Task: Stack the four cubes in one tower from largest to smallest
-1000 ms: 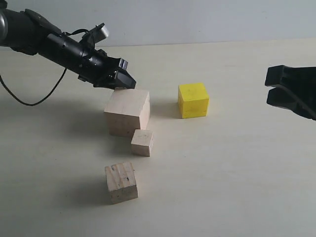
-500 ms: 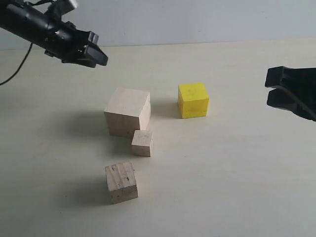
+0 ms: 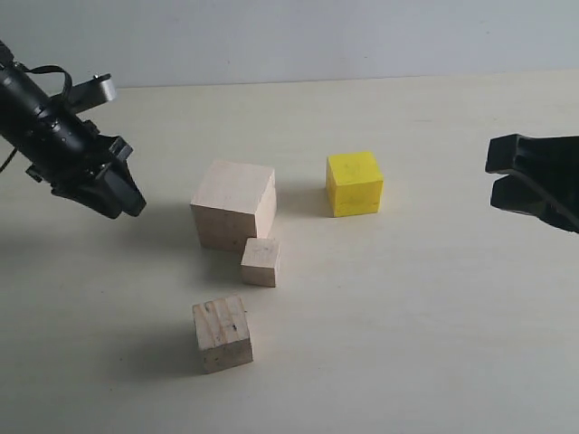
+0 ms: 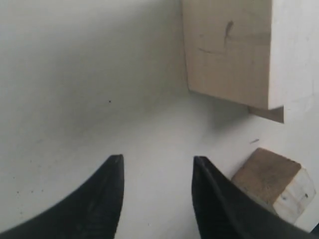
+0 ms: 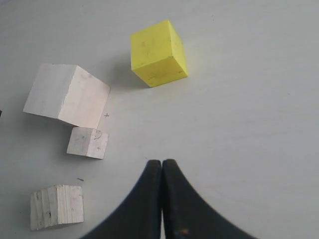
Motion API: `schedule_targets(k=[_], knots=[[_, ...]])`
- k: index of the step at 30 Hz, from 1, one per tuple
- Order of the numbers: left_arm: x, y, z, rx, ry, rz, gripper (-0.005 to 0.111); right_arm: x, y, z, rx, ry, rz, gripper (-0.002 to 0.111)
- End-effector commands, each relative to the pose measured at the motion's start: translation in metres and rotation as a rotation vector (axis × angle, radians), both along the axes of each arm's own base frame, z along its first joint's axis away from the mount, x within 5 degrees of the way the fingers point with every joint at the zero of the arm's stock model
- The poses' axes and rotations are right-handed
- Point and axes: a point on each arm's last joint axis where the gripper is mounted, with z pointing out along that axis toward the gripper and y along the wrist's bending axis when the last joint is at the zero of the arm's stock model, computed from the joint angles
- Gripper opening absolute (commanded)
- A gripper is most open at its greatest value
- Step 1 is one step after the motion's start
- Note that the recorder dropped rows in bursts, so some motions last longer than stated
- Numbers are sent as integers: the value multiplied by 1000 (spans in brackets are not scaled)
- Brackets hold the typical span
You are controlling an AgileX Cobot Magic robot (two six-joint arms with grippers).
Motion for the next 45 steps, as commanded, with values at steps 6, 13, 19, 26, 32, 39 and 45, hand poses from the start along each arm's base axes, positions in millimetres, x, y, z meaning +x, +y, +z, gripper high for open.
schedule_targets(k=[6,13,19,26,32,39,45], knots=[[-18,-37,9,-21,-63,-261,44,2,1,3,-13,-41,22,0],[-17,-69,4,94,-245,-381,44,3,1,4,-28,-57,38,0],[-17,-80,-1,108,-284,-398,44,3,1,4,-28,-57,38,0],[-17,-86,-23,79,-208,-381,44,3,1,4,-28,-57,38,0],[-18,-100,-29,56,-207,-337,44,3,1,4,-28,-57,38,0],[-19,-112,-26,12,-208,-265,44,3,1,4,-28,-57,38,0],[-20,-117,-25,-18,-206,-239,44,3,1,4,-28,-57,38,0]])
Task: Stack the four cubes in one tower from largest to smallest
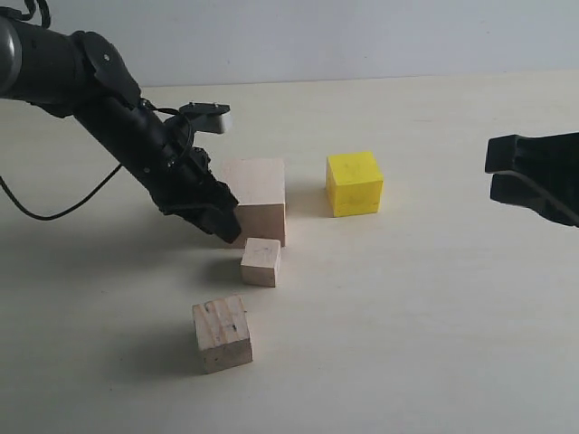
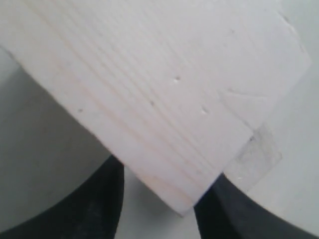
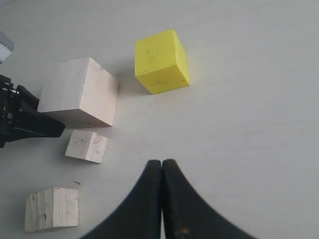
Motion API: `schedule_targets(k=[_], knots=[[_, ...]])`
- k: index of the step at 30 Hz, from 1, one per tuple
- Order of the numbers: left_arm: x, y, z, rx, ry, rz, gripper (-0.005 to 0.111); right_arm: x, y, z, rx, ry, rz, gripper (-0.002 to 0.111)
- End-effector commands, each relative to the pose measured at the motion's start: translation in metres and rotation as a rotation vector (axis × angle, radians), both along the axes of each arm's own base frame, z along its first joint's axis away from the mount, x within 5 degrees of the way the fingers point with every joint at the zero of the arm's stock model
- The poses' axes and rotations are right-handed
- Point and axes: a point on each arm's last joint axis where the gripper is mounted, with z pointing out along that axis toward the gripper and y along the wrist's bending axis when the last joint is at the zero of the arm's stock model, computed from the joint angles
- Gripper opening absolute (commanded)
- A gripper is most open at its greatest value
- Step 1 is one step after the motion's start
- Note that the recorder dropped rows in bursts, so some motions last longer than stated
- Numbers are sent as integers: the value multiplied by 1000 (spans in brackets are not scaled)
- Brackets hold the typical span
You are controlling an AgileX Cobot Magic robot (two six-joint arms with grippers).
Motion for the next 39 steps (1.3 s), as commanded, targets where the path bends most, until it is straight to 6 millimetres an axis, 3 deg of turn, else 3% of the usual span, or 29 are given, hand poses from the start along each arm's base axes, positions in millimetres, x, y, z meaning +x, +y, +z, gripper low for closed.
schedule_targets(k=[1,39], knots=[[-1,-6,3,-33,-1,31,44,1,0,2,-3,-19,7,0],[5,1,0,43,-56,51,44,1,0,2,-4,-17,7,0]])
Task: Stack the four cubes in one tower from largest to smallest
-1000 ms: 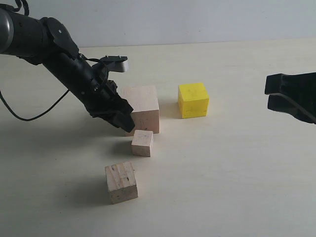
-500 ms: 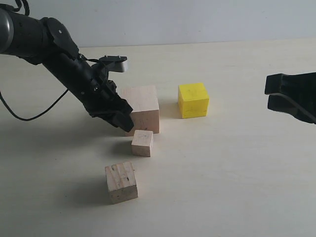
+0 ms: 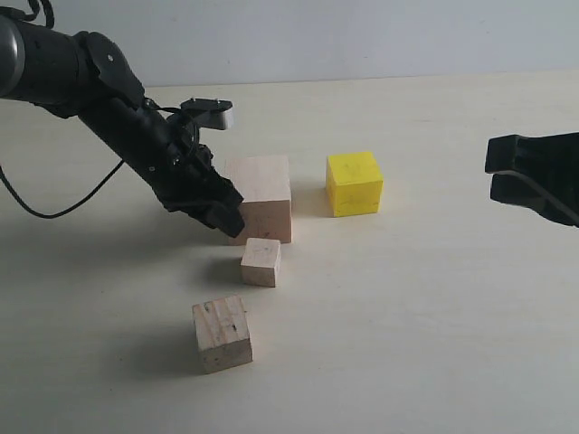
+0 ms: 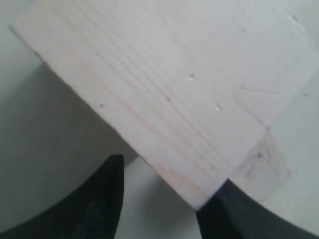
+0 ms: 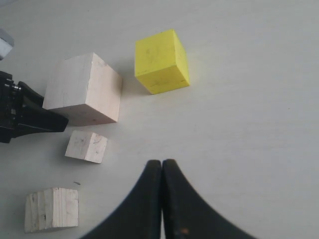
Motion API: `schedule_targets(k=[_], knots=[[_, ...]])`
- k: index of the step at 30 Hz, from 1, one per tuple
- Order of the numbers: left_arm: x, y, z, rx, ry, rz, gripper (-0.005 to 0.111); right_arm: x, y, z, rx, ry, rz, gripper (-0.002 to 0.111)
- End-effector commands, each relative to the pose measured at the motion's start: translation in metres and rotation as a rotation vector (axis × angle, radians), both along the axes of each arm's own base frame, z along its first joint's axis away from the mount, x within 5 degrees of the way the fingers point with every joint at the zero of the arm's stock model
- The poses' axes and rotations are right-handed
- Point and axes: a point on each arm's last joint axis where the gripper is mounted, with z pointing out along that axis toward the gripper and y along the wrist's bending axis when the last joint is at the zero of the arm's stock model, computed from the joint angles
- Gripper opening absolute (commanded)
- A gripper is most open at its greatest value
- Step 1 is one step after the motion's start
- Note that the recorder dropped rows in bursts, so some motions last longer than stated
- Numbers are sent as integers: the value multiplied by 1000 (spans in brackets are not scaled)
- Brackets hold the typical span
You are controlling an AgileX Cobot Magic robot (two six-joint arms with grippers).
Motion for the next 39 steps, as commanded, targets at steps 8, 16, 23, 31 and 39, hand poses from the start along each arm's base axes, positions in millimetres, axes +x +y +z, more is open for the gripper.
schedule_targets(k=[8,16,23,31,39], knots=[[1,1,1,28,-15,20,44,1,0,2,-4,-17,7,0],[-1,-6,5,-60,1,4,44,1,0,2,-4,-17,7,0],[-1,-7,6,-78,0,5,44,1,0,2,-4,-17,7,0],[0,-7,6,-78,-12,11,44,1,0,2,-4,-17,7,0],[3,-7,5,-74,-39,25,44,1,0,2,-4,-17,7,0]])
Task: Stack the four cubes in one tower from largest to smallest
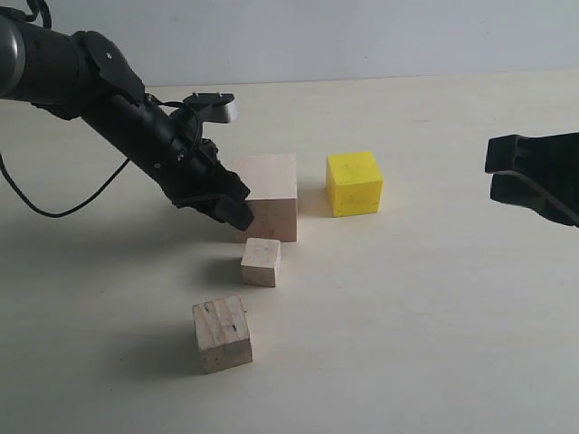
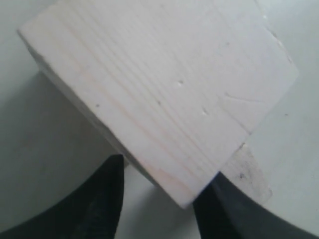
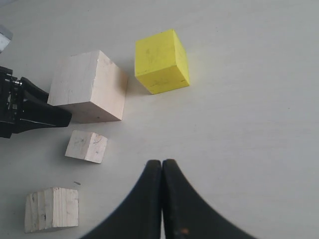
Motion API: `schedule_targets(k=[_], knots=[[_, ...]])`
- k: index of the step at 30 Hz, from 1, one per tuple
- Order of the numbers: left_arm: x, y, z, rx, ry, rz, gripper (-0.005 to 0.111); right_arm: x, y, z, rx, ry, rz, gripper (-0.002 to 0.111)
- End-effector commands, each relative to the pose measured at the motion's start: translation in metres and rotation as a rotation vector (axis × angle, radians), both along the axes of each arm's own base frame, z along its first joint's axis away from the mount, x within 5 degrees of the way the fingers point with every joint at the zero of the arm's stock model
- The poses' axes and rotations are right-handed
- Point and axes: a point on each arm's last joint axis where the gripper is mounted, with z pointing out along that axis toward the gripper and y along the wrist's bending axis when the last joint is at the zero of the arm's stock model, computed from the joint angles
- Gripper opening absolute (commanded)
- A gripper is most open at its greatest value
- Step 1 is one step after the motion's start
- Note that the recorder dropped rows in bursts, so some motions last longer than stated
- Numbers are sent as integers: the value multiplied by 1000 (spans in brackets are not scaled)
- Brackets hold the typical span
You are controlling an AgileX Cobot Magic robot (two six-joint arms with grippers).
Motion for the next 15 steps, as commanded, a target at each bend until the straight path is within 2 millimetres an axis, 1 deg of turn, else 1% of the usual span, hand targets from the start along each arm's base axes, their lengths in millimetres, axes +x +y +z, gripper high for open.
schedule_targets(k=[1,15], knots=[[2,-2,3,-11,-25,14,44,1,0,2,-4,-17,7,0],[0,-2,3,-12,-15,8,44,1,0,2,-4,-17,7,0]])
